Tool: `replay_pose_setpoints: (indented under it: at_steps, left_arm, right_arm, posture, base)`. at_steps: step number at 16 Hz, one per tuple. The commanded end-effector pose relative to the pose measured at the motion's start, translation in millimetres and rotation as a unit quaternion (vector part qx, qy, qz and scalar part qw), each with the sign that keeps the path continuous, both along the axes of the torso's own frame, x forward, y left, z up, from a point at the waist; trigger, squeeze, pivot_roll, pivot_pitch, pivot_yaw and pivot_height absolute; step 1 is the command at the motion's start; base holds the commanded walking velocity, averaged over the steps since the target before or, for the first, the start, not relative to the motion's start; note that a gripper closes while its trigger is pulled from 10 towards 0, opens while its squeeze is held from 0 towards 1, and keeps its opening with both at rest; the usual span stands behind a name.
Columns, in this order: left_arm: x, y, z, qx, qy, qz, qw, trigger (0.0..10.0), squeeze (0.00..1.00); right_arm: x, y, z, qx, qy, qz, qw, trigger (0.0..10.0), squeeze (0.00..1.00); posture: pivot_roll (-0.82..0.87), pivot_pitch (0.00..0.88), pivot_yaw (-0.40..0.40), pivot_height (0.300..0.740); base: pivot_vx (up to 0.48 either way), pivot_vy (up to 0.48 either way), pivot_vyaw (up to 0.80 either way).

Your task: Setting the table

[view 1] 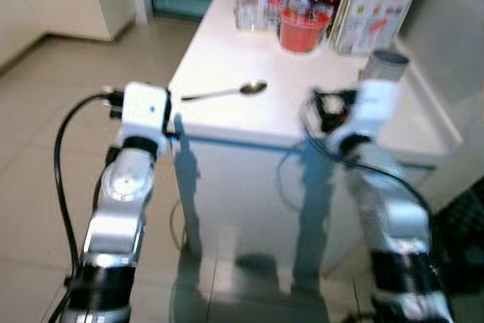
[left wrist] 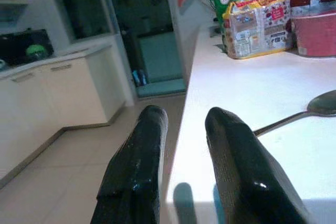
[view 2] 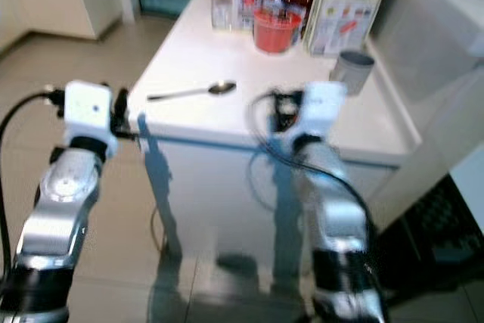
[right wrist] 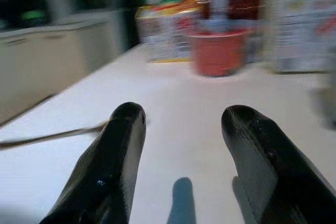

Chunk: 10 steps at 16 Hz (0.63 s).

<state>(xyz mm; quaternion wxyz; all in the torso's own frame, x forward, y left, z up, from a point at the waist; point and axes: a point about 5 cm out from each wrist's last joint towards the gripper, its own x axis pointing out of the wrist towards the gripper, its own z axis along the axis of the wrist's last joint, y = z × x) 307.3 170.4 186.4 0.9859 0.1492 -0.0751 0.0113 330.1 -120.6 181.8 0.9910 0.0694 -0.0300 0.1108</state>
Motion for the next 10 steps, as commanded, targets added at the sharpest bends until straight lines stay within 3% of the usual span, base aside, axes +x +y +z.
replay_pose_setpoints:
  at_steps: [1,3,5,8,10]
  left_arm:
    - [-1.1,-3.5,0,0.006,0.004,-0.010,1.000,10.0,0.00]
    - [-3.3,-2.9,-1,0.014,0.008,-0.017,1.000,10.0,0.00]
    - [-7.0,3.6,-3,0.033,0.023,-0.021,0.999,10.0,0.00]
    - [-12.5,14.0,0,0.048,0.029,-0.015,0.998,10.0,0.00]
    - [-20.5,17.3,3,0.052,0.028,-0.010,0.998,10.0,0.00]
  right_arm:
    - [8.0,7.6,6,-0.009,-0.007,0.028,1.000,10.0,0.00]
    - [28.5,15.8,15,-0.007,0.002,0.051,0.999,10.0,0.00]
    - [53.1,30.6,23,-0.044,0.017,0.096,0.994,10.0,0.00]
    - [70.8,55.2,27,-0.069,0.040,0.155,0.985,10.0,0.00]
    - [75.7,60.6,32,-0.086,0.040,0.145,0.985,10.0,0.00]
  posture:
    - [0.02,0.000,-0.028,0.740]
    - [0.03,0.000,-0.035,0.740]
    - [0.04,0.000,-0.045,0.740]
    - [0.06,0.000,-0.065,0.740]
    - [0.08,0.000,-0.084,0.740]
  base:
    - [0.000,0.000,0.00]
    - [0.000,0.000,0.00]
    - [0.000,0.000,0.00]
    - [0.000,0.000,0.00]
    - [0.000,0.000,0.00]
